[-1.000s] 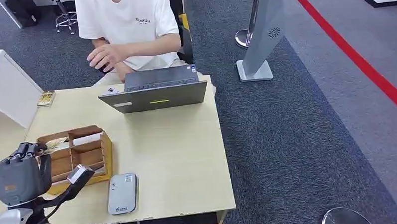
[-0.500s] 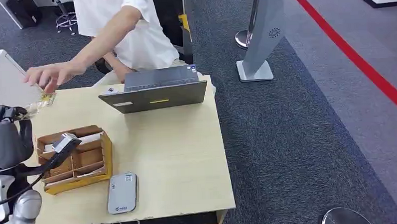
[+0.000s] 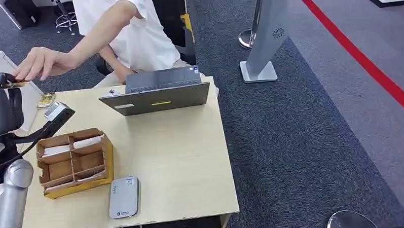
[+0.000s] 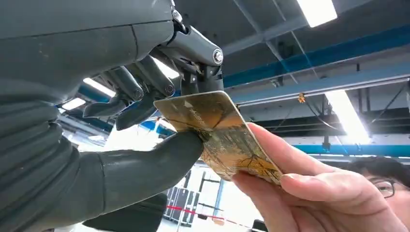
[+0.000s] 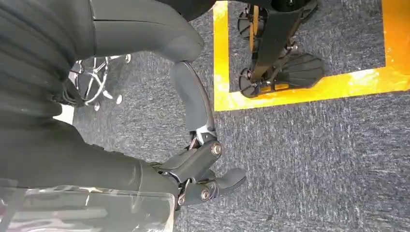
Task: Pass the card to the sensor for recognition and then transmit it.
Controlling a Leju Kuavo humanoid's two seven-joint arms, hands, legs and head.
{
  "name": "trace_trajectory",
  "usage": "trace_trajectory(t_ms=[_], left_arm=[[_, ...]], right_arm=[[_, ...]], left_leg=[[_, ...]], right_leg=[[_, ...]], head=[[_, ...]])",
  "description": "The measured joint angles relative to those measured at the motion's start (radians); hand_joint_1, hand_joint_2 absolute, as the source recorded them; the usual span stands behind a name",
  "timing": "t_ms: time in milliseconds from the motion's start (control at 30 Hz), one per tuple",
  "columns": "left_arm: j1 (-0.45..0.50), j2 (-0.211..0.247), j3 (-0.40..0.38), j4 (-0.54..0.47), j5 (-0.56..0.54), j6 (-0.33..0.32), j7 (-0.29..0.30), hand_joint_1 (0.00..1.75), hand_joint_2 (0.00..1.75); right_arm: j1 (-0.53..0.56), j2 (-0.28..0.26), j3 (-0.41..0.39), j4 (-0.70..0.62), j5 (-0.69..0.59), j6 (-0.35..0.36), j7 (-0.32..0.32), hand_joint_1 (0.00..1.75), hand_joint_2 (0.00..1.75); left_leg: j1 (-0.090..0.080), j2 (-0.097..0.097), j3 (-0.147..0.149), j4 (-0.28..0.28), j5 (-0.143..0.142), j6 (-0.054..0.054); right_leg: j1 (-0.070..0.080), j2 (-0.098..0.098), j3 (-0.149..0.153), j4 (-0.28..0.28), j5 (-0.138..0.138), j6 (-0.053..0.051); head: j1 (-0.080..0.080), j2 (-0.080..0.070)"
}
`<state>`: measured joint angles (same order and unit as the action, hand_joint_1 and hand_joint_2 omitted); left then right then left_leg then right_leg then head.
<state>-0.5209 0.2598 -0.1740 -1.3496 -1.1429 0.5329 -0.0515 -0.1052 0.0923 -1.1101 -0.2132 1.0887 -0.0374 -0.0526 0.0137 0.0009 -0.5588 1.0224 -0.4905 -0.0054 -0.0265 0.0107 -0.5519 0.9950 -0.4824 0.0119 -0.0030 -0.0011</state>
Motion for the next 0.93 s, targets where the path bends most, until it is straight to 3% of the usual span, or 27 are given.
trace_trajectory(t_ms=[33,633,800,933], left_arm=[[-0.002,0.001,-0.003,0.005,0.000,0.001,0.000,0.00,1.75],[-0.004,0.016,-0.006,0.017,0.036,0.030,0.003,0.00,1.75],[0.013,0.065,0.008,0.032,0.133,0.031,-0.012,0.00,1.75],[0.053,0.138,0.104,0.104,0.334,0.041,-0.100,0.00,1.75]], right_arm=[[0.000,0.000,0.000,0.000,0.000,0.000,0.000,0.00,1.75],[0.001,0.003,0.000,0.000,0.000,-0.003,0.002,0.00,1.75],[0.002,0.003,0.000,0.000,-0.003,-0.008,0.002,0.00,1.75],[0.007,0.003,0.000,0.000,-0.025,-0.020,0.002,0.00,1.75]], left_leg=[[0.000,0.000,0.000,0.000,0.000,0.000],[0.000,0.000,-0.001,0.000,0.000,0.000],[0.001,0.000,-0.001,0.000,0.000,0.000],[0.001,0.003,0.000,-0.002,0.000,-0.001]], right_leg=[[0.000,0.000,0.000,0.000,0.000,0.000],[0.000,0.000,0.000,0.000,0.000,0.000],[0.001,0.000,0.000,0.001,0.000,0.000],[0.001,0.003,-0.001,0.001,-0.001,-0.001]], head=[[0.000,0.000],[0.000,0.000],[0.000,0.000],[0.000,0.000]])
